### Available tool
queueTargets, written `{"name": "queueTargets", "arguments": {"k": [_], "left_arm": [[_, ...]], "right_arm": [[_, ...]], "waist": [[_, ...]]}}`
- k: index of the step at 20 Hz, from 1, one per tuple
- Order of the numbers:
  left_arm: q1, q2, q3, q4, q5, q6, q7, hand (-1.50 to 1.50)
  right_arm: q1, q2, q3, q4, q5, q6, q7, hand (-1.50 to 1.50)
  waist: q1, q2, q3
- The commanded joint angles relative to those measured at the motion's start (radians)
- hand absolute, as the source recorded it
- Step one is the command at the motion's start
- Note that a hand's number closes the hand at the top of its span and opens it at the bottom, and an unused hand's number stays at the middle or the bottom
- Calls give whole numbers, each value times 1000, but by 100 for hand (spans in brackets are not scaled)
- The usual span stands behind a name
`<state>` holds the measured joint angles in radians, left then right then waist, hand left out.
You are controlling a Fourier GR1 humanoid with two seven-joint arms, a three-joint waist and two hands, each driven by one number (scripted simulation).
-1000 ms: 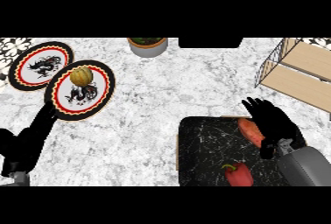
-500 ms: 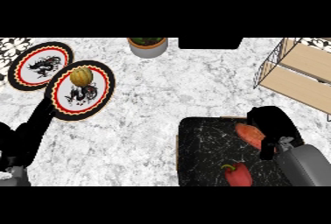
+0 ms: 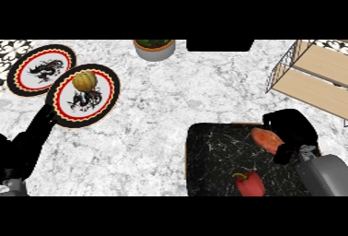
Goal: Pick the sweet potato from the tray and place it in the tiered shelf
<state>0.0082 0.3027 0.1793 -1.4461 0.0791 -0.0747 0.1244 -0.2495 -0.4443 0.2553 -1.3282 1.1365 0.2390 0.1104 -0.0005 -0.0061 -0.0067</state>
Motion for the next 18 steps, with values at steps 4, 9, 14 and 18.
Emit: {"name": "queueTargets", "arguments": {"k": [4,9,14,18], "left_arm": [[-17,-15,-8,25,-26,17,-1,0],[21,-19,-3,-45,-10,2,28,0],[30,-15,7,-26,-21,0,-4,0],[33,-10,31,53,-9,-23,-55,0]], "right_arm": [[-31,96,-191,0,-107,-81,109,150],[15,117,-243,-163,-136,-73,187,150],[42,98,-330,-470,-247,76,289,150],[82,138,-432,-652,-418,183,366,150]], "waist": [[-3,7,7],[0,4,7],[-11,0,6],[-26,-1,5]]}}
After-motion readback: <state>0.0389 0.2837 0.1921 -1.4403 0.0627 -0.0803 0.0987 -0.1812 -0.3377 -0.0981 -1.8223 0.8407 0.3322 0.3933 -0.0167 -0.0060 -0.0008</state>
